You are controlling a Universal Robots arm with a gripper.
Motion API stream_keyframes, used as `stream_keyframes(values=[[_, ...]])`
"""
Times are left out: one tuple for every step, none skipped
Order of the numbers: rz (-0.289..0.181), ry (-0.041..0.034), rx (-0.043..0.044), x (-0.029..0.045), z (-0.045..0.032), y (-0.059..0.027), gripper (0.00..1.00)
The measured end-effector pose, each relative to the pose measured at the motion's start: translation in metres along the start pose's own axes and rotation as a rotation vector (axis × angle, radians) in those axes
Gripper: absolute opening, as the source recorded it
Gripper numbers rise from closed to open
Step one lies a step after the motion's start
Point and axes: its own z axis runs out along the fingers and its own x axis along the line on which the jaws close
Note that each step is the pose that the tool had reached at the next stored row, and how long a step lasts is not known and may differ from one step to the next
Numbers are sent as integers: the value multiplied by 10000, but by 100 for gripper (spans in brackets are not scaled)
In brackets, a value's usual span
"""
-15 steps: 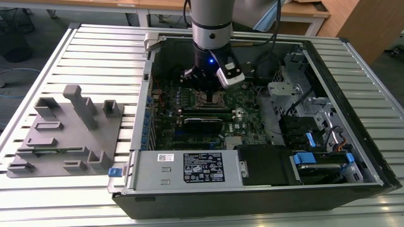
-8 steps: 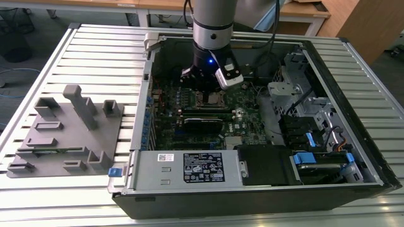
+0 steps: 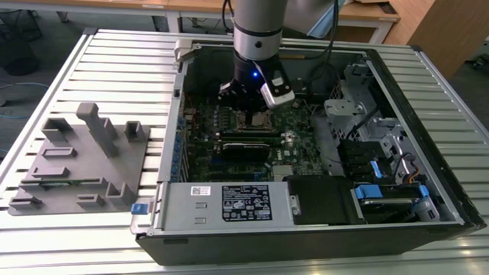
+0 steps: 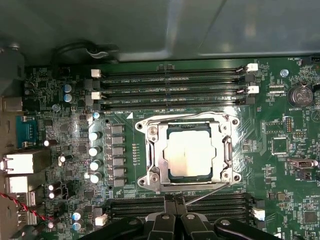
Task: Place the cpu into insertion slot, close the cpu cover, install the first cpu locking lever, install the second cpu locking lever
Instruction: 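Install the second cpu locking lever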
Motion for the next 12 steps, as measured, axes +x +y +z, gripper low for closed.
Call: stream_keyframes(values=[[0, 0, 0, 0, 0, -4, 11], [1, 0, 0, 0, 0, -8, 11], [1, 0, 1, 0, 0, -12, 11], [0, 1, 1, -1, 0, -15, 11], [1, 0, 0, -1, 0, -19, 11], [1, 1, 1, -1, 0, -23, 11], [1, 0, 0, -1, 0, -25, 11], [1, 0, -1, -1, 0, -29, 11], [1, 1, -3, -1, 0, -32, 11], [1, 1, -6, -1, 0, -33, 11], [2, 1, -8, -2, 0, -35, 11], [2, 1, -10, -2, 0, -36, 11]])
